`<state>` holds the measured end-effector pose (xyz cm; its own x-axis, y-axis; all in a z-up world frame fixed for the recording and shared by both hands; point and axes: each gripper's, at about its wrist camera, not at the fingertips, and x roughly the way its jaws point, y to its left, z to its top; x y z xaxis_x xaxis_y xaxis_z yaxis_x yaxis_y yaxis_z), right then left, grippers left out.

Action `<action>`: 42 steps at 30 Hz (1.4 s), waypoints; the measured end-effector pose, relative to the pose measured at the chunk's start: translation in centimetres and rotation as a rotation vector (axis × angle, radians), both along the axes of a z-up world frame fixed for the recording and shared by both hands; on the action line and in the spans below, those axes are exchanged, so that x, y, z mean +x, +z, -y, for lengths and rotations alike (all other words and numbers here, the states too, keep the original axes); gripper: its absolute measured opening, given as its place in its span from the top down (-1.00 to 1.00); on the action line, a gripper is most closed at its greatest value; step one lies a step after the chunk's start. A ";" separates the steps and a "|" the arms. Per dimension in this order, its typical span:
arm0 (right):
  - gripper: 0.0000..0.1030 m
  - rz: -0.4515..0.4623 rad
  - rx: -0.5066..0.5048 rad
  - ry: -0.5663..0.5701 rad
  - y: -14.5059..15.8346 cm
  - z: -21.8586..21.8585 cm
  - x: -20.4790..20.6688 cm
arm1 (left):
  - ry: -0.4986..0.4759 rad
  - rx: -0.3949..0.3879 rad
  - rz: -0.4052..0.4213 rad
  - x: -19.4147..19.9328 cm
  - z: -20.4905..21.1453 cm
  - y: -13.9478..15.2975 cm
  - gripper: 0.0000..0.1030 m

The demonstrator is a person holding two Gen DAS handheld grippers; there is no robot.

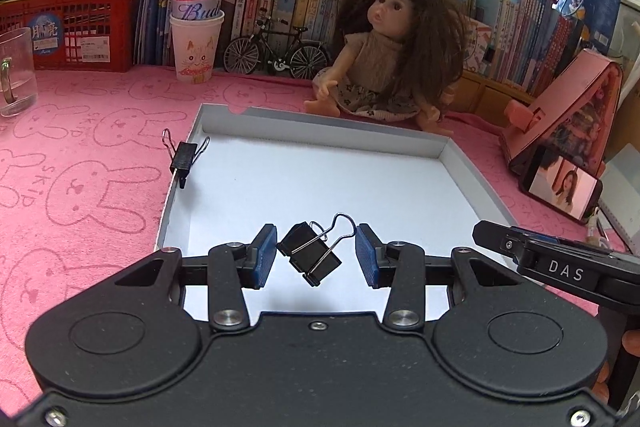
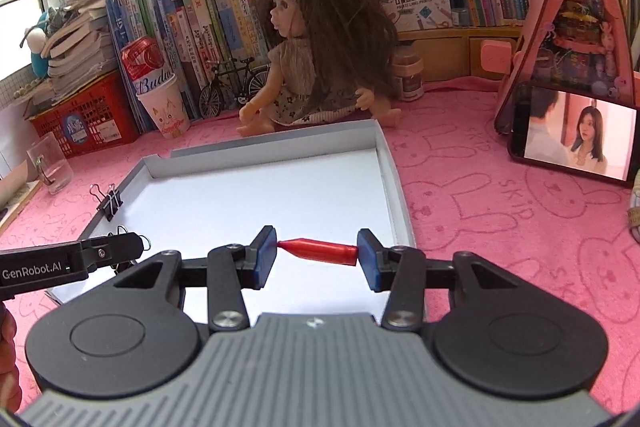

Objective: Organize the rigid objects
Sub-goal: 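Carry the clip into the tray and open the left gripper while the right releases the crayon there, then withdraw both open grippers from the tray back toward the loose objects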

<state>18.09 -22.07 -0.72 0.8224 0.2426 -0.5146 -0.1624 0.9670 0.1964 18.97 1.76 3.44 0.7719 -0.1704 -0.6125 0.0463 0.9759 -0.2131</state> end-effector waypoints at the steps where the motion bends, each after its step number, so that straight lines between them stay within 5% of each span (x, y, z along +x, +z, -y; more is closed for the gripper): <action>1: 0.03 -0.006 -0.003 0.001 -0.1 -0.1 0.2 | 0.003 0.004 -0.006 0.2 0.0 -0.2 0.21; 24: -0.03 -0.069 -0.054 0.019 -1.4 -1.2 1.4 | 0.002 0.033 -0.040 0.6 0.5 -1.7 0.20; 27: -0.22 -0.063 -0.056 0.017 -1.3 -1.2 1.2 | 0.006 0.030 -0.043 0.4 0.4 -1.5 0.19; 34: -0.58 -0.031 -0.061 0.016 -0.4 -1.0 0.3 | 0.022 0.015 0.006 -0.6 0.0 -0.3 -0.35; 42: -0.71 0.004 -0.059 0.009 0.6 -0.5 -1.2 | -0.005 0.008 0.048 -2.5 0.2 1.2 -0.52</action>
